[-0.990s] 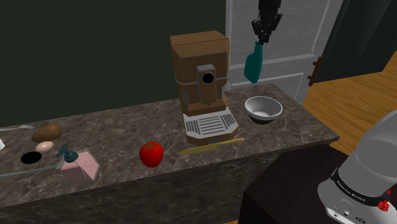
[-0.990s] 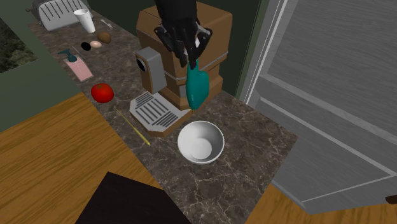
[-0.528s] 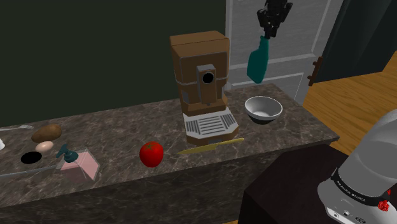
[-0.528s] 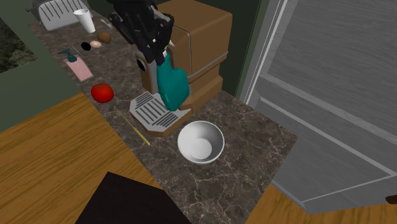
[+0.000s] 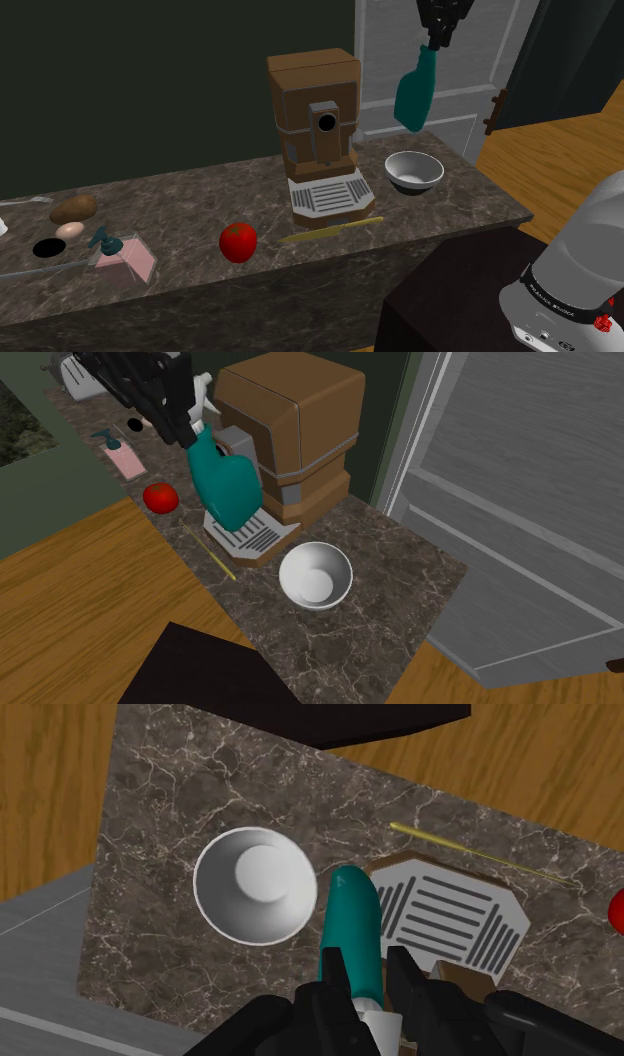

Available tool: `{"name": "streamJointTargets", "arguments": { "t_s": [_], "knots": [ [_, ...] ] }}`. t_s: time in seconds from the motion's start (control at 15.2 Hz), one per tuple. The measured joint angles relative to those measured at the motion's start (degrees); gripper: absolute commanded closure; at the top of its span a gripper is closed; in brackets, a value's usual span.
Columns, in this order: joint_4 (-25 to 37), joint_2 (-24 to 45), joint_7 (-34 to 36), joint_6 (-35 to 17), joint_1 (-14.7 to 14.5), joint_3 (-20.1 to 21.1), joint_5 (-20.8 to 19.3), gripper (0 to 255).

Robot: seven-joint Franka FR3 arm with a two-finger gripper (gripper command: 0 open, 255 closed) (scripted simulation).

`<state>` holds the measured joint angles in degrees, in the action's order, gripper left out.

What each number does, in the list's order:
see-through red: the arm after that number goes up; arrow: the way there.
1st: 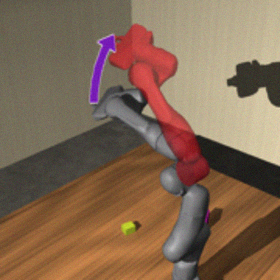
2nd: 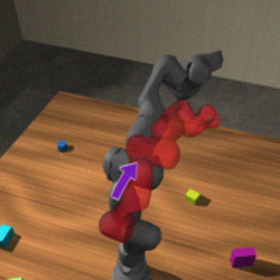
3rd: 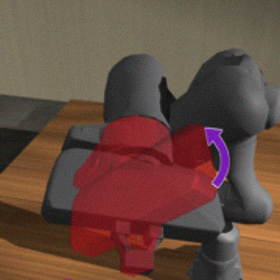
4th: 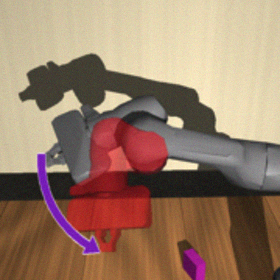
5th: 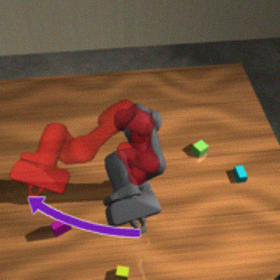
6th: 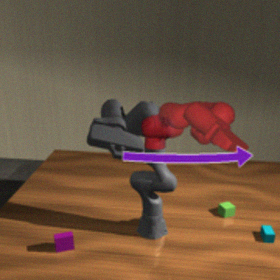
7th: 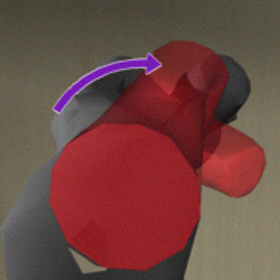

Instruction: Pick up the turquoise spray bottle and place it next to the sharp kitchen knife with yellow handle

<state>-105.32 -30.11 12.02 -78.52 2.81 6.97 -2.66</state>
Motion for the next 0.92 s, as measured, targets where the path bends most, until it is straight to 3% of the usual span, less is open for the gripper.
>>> {"name": "streamJointTargets", "arguments": {
  "t_s": [0.92],
  "knots": [
    [-14.79, -4.78, 0.90, -9.91, -0.55, 0.15, 0.61, 255]
  ]
}}
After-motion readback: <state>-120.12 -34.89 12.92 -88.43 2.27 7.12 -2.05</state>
